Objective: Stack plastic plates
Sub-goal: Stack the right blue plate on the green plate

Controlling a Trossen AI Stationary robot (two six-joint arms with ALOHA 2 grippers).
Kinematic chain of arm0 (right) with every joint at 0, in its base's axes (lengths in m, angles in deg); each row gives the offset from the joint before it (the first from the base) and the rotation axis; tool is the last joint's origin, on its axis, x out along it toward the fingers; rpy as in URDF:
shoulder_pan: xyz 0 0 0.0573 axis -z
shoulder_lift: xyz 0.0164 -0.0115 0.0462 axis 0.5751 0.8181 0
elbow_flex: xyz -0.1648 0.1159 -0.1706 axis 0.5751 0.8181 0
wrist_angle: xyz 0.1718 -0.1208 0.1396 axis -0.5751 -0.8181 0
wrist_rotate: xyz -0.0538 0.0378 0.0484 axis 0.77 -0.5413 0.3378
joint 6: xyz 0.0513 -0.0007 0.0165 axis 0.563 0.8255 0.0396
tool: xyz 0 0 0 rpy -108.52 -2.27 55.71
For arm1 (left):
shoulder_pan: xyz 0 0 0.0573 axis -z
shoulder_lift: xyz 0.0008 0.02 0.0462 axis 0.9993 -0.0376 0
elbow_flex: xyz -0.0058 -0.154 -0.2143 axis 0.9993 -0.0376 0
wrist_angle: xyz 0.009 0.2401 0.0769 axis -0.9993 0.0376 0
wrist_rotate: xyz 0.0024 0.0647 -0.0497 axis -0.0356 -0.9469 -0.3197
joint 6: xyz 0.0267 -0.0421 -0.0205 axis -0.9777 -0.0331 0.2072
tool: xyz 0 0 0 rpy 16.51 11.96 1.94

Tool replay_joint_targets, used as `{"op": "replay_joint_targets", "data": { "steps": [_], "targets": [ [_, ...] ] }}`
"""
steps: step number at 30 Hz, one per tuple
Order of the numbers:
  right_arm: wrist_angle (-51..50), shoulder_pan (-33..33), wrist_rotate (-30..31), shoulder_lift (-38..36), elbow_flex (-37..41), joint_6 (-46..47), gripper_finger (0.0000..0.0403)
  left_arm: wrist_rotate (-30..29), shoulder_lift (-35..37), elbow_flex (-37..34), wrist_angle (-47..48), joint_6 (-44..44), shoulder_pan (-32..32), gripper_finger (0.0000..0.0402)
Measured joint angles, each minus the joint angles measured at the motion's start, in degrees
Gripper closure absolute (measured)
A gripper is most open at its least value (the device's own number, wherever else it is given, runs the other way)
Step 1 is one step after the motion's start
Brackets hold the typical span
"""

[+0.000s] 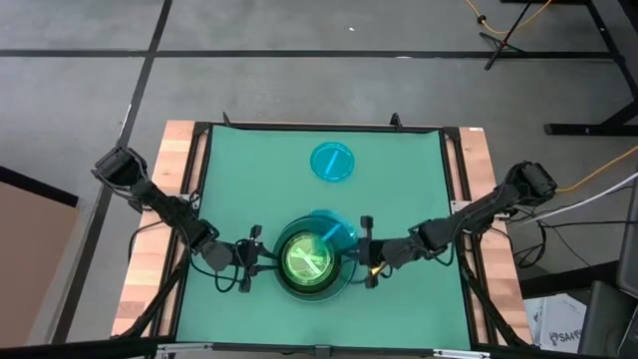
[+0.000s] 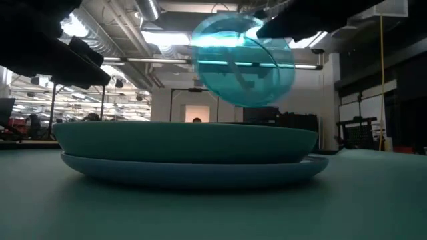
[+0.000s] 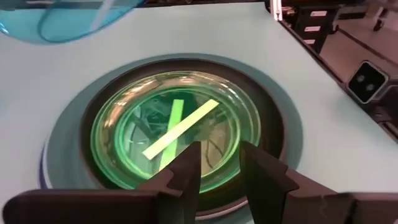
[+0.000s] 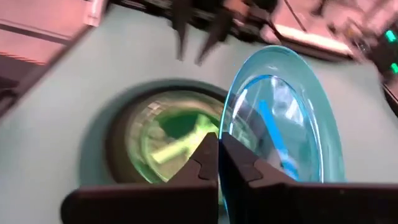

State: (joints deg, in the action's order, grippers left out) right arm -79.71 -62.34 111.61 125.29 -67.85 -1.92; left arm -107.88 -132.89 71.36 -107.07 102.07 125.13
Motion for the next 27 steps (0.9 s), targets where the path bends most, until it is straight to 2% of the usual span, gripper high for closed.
{"op": "replay_joint_targets", "data": {
  "steps": [5,9,12,18,27],
  "targets": [
    [8.0,-1.6,-3.3,5.8,-1.7,-3.8,0.0403,-0.1,0.0,0.9,0.0,-0.2,1.6,0.0299],
    [7.5,-1.8,-6.7,11.6,-7.1,-4.4,0.0403,-0.1,0.0,1.1,-0.1,-0.2,1.9,0.0299],
    [4.6,-1.8,-8.9,15.7,-11.5,-6.5,0.0403,-0.1,0.0,1.1,0.0,-0.2,1.9,0.0299],
    [-6.0,-1.6,-8.0,21.5,-18.1,-8.8,0.0403,0.1,0.0,1.1,0.7,0.3,2.7,0.0299],
    [-7.6,-0.4,-7.9,25.6,-20.2,-7.2,0.0402,0.1,1.6,1.2,0.6,0.3,4.2,0.0299]
  ]
}}
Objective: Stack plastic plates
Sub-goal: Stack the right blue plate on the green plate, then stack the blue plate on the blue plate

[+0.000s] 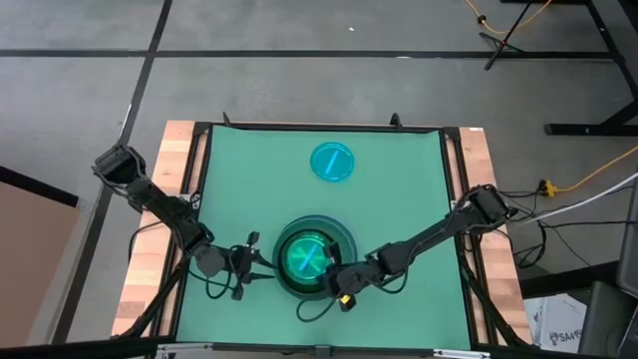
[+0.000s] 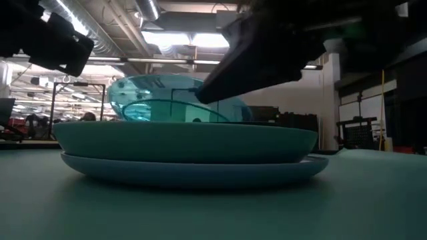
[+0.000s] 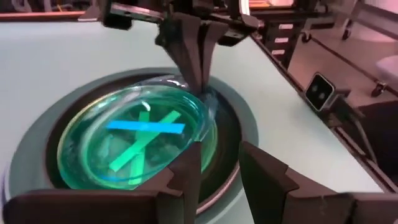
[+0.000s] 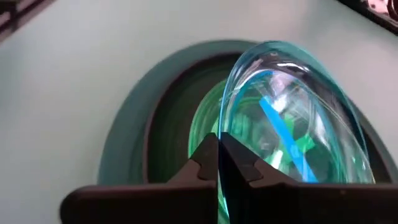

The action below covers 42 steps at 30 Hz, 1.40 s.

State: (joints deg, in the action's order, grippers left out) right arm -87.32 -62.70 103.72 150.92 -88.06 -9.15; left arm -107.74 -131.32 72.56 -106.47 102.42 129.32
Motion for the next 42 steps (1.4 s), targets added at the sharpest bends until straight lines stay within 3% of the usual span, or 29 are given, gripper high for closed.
{"op": "replay_joint_targets", "data": {
  "steps": [7,13,19,28,35,39,42],
  "targets": [
    [0.0,0.8,-2.2,1.4,0.1,1.7,0.0371,1.1,0.0,-0.1,0.2,0.9,0.2,0.0299],
    [0.4,1.0,-2.3,2.4,0.0,5.4,0.0297,1.4,0.0,-0.1,0.2,1.5,0.2,0.0299],
    [-1.8,1.0,-9.0,-2.7,0.0,6.4,0.0241,1.4,0.0,-0.1,0.2,1.6,0.2,0.0299],
    [-18.8,4.2,-2.9,-17.2,0.7,8.0,0.0233,1.4,-0.1,-0.1,0.2,2.7,0.2,0.0299],
    [-19.0,12.9,-0.1,-24.4,10.7,9.1,0.0233,1.3,-0.1,-0.1,0.2,2.9,0.2,0.0299],
    [-18.5,19.1,4.5,-24.7,16.5,9.0,0.0233,0.9,-0.1,-0.1,0.2,2.9,0.1,0.0299],
    [-15.2,24.2,4.5,-24.2,20.4,9.0,0.0233,0.9,-0.1,-0.1,0.2,2.9,-0.3,0.0299]
  ]
}}
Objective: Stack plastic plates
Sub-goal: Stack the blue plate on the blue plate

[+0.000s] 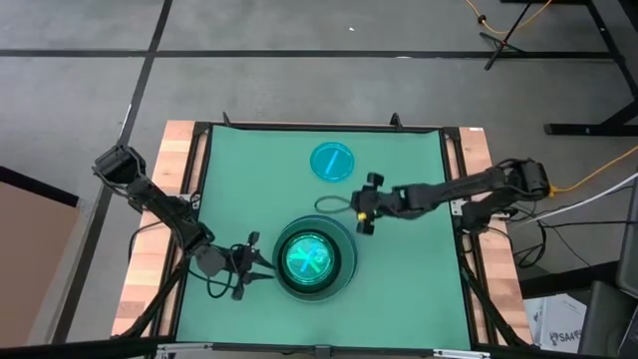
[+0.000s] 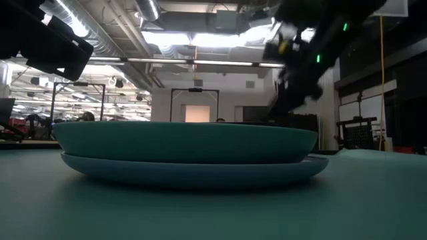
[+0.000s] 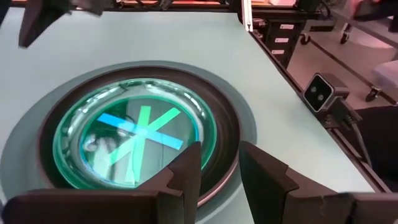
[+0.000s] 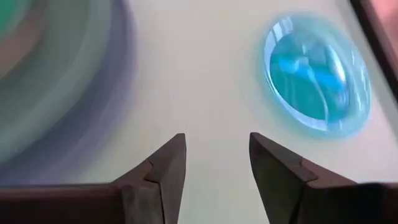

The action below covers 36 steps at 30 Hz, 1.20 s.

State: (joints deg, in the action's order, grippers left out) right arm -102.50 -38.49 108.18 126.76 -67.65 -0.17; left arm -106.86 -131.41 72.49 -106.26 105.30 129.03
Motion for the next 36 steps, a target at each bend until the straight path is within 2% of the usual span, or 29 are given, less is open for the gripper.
{"op": "replay_joint_targets", "data": {
  "steps": [6,12,21,26,28,36],
  "targets": [
    [7.1,8.9,-0.3,1.2,4.8,-3.1,0.0233,0.0,0.0,0.0,0.0,0.0,-1.0,0.0299],
    [12.5,14.2,-3.7,5.2,4.8,-12.7,0.0233,0.0,0.0,0.0,0.5,0.0,-2.7,0.0299],
    [14.3,19.1,-3.3,12.9,-0.6,-24.1,0.0233,0.0,0.0,0.0,1.7,1.4,-5.8,0.0299],
    [12.1,20.9,-8.5,16.8,-4.6,-30.3,0.0233,0.0,0.0,0.0,3.7,1.1,-6.3,0.0299],
    [12.0,20.9,-8.5,18.5,-5.7,-32.7,0.0233,0.0,0.0,0.0,4.6,1.1,-6.3,0.0299],
    [12.6,21.4,-7.6,22.8,-9.9,-34.7,0.0235,0.0,0.0,0.0,4.4,1.1,-6.3,0.0299]
  ]
}}
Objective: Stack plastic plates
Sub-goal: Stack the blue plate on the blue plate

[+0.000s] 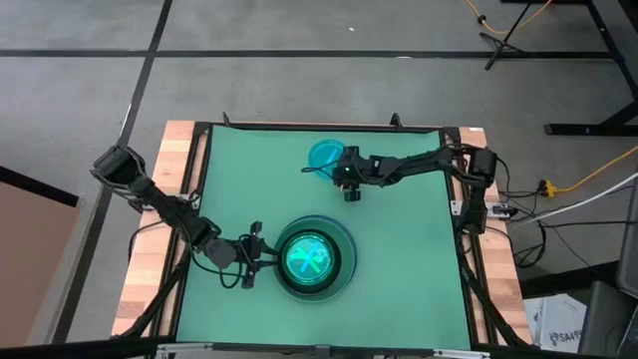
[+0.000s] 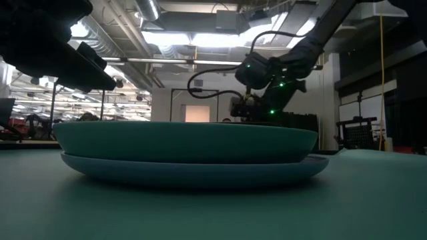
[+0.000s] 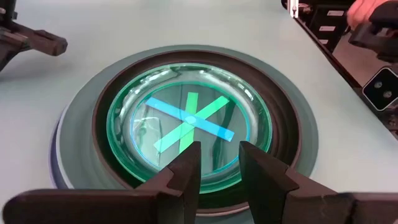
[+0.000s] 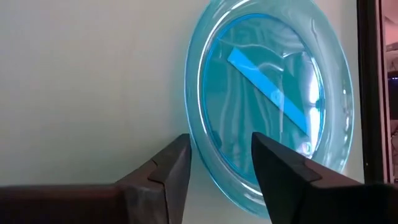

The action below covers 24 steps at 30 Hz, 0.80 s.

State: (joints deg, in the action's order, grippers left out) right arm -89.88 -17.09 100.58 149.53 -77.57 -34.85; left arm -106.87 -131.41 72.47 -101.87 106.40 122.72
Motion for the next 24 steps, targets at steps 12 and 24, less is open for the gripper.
{"op": "replay_joint_targets", "data": {
  "steps": [12,24],
  "targets": [
    [-1.8,2.2,-4.7,0.2,-0.3,-0.1,0.0381,0.0,0.0,0.0,0.0,0.0,0.0,0.0298],
    [-2.6,-0.9,-3.0,-3.1,-0.1,1.9,0.0402,0.2,0.0,0.0,-0.1,0.3,0.0,0.0299]
  ]
}}
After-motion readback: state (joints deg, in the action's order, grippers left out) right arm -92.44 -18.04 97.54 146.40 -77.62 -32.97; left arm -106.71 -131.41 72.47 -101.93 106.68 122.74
